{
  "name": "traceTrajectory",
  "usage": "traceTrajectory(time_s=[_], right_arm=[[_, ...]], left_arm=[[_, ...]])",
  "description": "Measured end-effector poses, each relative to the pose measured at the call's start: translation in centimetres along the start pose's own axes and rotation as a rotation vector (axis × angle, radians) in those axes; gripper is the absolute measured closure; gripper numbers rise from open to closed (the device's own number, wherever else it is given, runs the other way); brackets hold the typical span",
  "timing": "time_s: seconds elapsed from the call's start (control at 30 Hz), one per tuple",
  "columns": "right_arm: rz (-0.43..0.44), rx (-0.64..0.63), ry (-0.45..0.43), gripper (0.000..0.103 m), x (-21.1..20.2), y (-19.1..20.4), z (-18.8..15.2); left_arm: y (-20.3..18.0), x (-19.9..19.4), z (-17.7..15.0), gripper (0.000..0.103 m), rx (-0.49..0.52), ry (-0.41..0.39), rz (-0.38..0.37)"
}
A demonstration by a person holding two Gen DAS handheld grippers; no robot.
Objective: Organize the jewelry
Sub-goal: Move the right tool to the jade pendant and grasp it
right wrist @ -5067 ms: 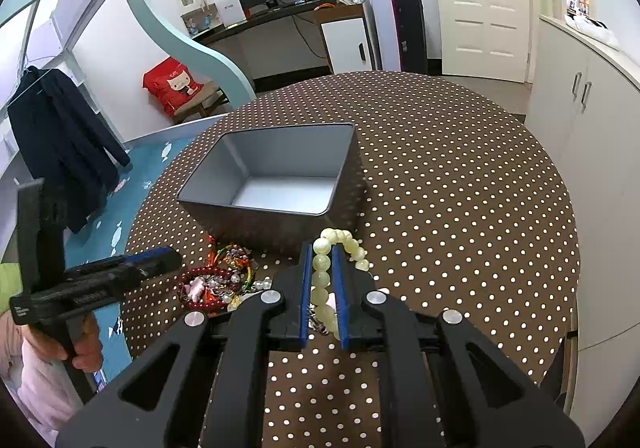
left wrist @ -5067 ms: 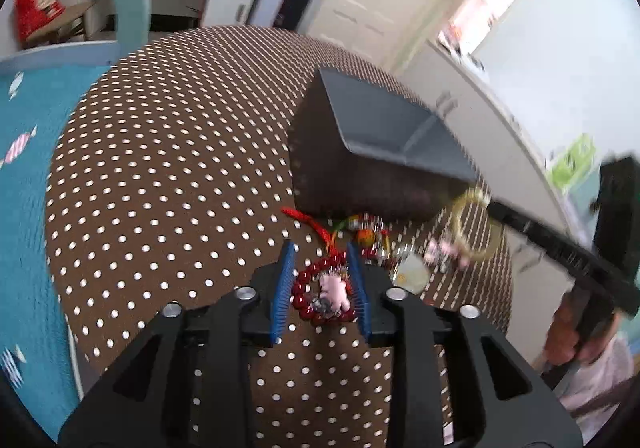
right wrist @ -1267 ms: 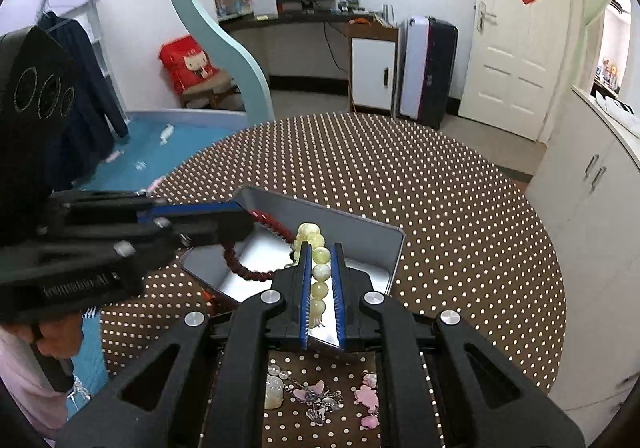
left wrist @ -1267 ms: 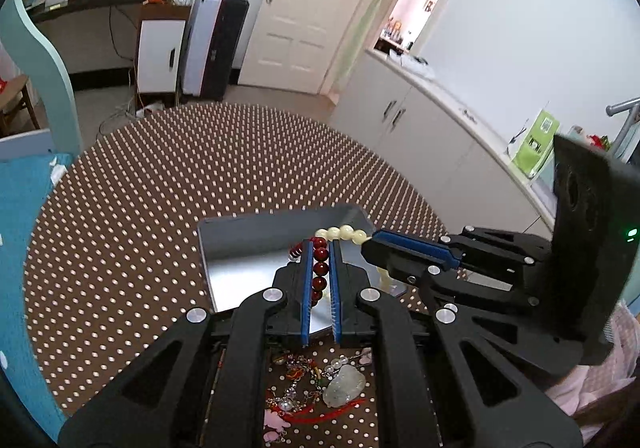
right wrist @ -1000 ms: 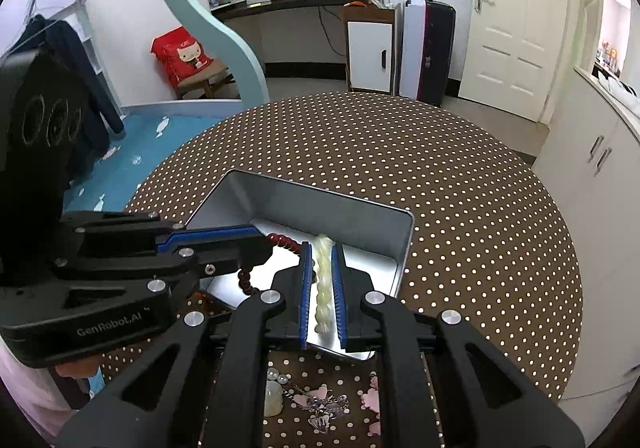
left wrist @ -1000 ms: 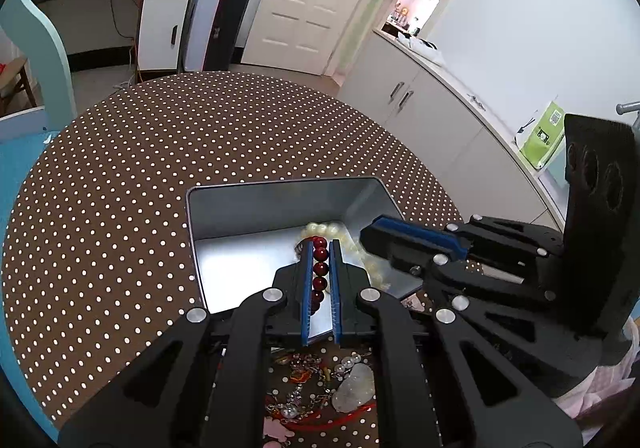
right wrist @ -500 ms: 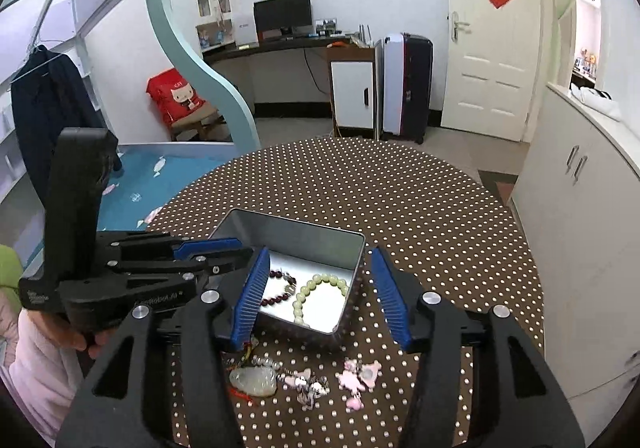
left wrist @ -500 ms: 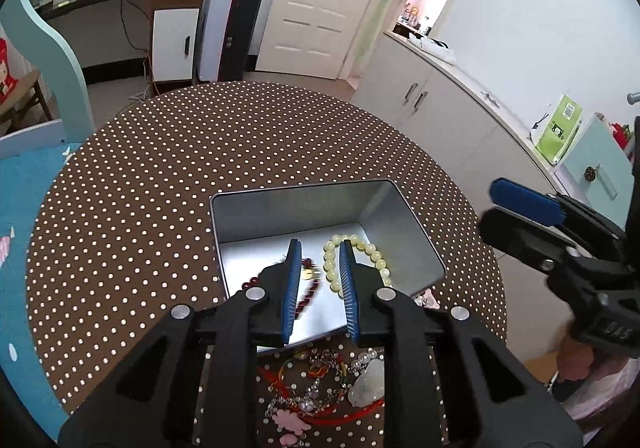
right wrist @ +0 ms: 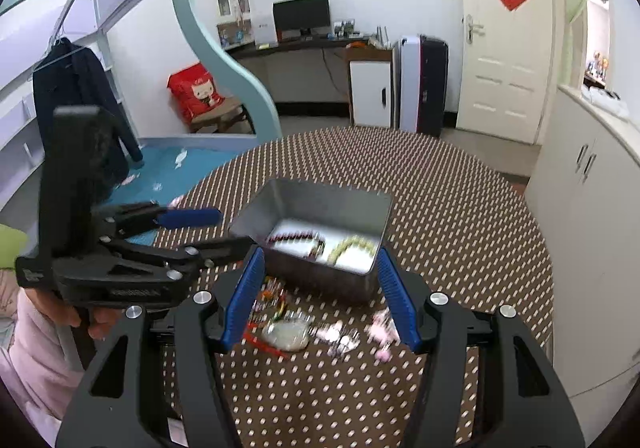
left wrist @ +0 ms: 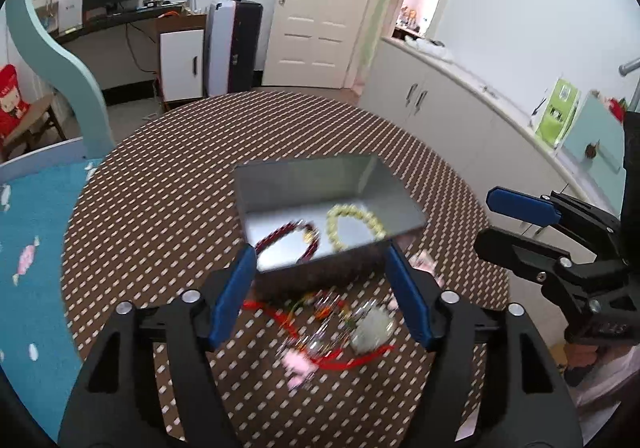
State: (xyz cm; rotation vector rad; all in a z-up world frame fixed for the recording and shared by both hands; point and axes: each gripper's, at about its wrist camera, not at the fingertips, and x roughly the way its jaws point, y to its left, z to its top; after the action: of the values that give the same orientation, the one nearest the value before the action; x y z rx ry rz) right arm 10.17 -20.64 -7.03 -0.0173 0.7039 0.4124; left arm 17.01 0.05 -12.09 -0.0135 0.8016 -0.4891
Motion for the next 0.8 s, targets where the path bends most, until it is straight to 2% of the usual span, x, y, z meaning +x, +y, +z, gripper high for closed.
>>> traceTrajectory(time_s=[0.03,0.13,0.27,0.37,0.43,0.53,0.7,0.8], right_arm=[[0.006,-0.002,0.019,0.047,0.4,0.2,-0.6],[0.027,0.001,0.065,0.047,1.3,0.9,-1.9],[0.022,-0.010,0.151,0.047,3.7,1.9,-4.0],[0.045,0.015,0.200,0.047,4.9,1.8,-5.3],[0.044,0.010,0.215,0.047,5.4,2.1,-5.5],[0.050,0.005,0.221,0.047,5.7,2.5,-5.3],[0.031,0.007,0.225,0.047,6.0,2.6,-5.7],[0.022,0.021,0.230,0.047,6.2,2.1,-5.9]], left_arm=[[0.1,-0.2,-0.3,0.024,-0.003,0.004,0.006],[1.0,-0.7,-2.2,0.017,-0.017,0.025,0.033],[2.0,-0.6,-4.7,0.017,-0.015,0.051,0.051],[2.4,-0.3,-6.3,0.018,-0.033,0.072,0.033],[2.1,0.0,-7.0,0.032,-0.015,0.081,0.021],[1.5,0.9,-7.5,0.061,0.023,0.109,0.032],[0.7,2.0,-7.3,0.071,0.030,0.116,0.007],[0.3,2.8,-6.9,0.071,0.037,0.132,0.020]])
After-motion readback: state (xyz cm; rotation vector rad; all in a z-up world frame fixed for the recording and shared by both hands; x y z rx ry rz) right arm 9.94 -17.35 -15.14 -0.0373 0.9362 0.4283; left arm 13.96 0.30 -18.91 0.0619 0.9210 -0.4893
